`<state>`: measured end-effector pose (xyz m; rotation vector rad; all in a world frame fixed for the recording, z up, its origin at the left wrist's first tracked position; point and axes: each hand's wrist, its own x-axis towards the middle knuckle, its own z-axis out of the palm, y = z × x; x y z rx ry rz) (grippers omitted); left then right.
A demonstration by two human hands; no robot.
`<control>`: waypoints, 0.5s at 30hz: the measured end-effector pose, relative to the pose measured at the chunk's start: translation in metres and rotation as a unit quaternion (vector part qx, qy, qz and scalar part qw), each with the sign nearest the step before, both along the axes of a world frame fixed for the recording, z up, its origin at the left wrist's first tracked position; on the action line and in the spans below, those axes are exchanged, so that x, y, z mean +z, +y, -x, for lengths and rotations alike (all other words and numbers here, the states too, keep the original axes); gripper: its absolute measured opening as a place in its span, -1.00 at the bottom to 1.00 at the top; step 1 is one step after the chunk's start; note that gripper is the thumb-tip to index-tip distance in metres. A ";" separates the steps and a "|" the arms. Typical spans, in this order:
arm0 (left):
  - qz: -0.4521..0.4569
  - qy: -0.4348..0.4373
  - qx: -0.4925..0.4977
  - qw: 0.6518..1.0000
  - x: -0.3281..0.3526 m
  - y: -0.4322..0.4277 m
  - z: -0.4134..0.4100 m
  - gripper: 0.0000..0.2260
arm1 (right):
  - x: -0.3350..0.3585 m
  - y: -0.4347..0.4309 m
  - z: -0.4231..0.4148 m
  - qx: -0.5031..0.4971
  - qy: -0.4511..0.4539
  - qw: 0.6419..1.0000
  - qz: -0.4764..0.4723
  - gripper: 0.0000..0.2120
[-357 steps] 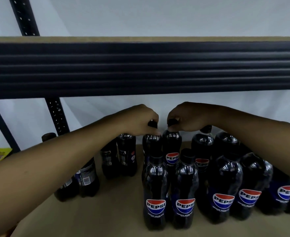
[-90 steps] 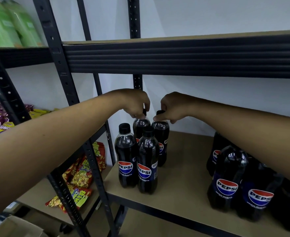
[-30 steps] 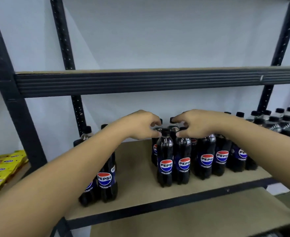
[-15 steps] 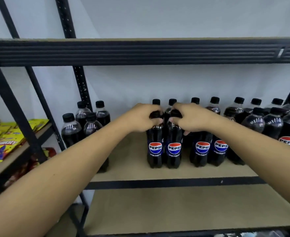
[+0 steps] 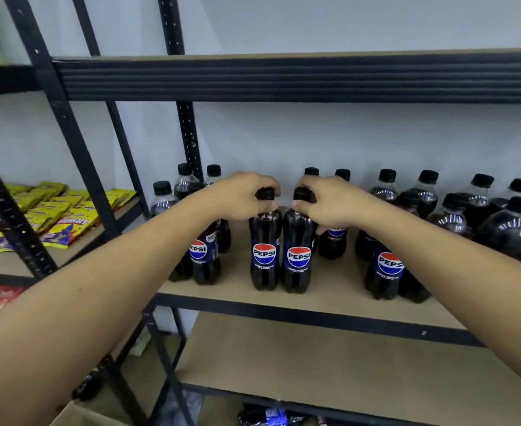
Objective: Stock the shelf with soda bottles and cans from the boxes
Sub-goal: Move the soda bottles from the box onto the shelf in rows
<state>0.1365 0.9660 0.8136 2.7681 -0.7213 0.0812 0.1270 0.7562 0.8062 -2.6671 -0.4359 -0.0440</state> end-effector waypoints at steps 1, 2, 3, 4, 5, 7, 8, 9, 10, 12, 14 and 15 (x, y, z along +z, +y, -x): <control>-0.001 0.001 0.000 1.000 0.000 0.003 -0.001 -0.72 | 0.000 0.003 -0.001 0.002 0.000 1.000 0.001 -0.74; -0.001 0.002 -0.001 1.000 0.000 0.006 -0.002 -0.73 | 0.000 0.005 -0.002 0.004 0.000 1.000 0.003 -0.75; -0.002 0.004 -0.001 1.000 0.000 0.010 -0.003 -0.73 | 0.000 0.007 -0.002 0.007 0.000 1.000 0.003 -0.75; -0.004 0.008 0.000 1.000 0.000 0.012 -0.005 -0.73 | 0.000 0.009 -0.002 0.009 0.001 1.000 0.002 -0.75; -0.004 0.013 0.002 1.000 0.000 0.015 -0.006 -0.74 | 0.000 0.011 -0.002 0.009 0.000 1.000 0.003 -0.73; 0.001 0.020 0.005 1.000 -0.001 0.019 -0.007 -0.74 | 0.000 0.014 -0.002 0.007 -0.010 1.000 0.016 -0.70; 0.004 0.021 0.004 1.000 -0.001 0.021 -0.008 -0.75 | 0.000 0.016 -0.002 0.009 -0.013 1.000 0.020 -0.70; 0.005 0.022 0.003 1.000 -0.001 0.023 -0.009 -0.75 | 0.001 0.017 -0.002 0.012 -0.016 1.000 0.024 -0.70; 0.005 0.023 0.000 1.000 0.000 0.024 -0.009 -0.75 | 0.001 0.017 -0.002 0.015 -0.019 0.999 0.030 -0.71; 0.005 0.025 -0.008 1.000 0.000 0.026 -0.011 -0.74 | 0.000 0.016 -0.004 0.020 -0.025 0.999 0.036 -0.73; -0.002 0.021 -0.018 1.000 0.001 0.027 -0.014 -0.74 | 0.000 0.014 -0.005 0.023 -0.039 0.998 0.046 -0.72; -0.009 0.020 -0.023 0.999 0.002 0.027 -0.016 -0.74 | 0.000 0.013 -0.006 0.022 -0.043 0.998 0.048 -0.70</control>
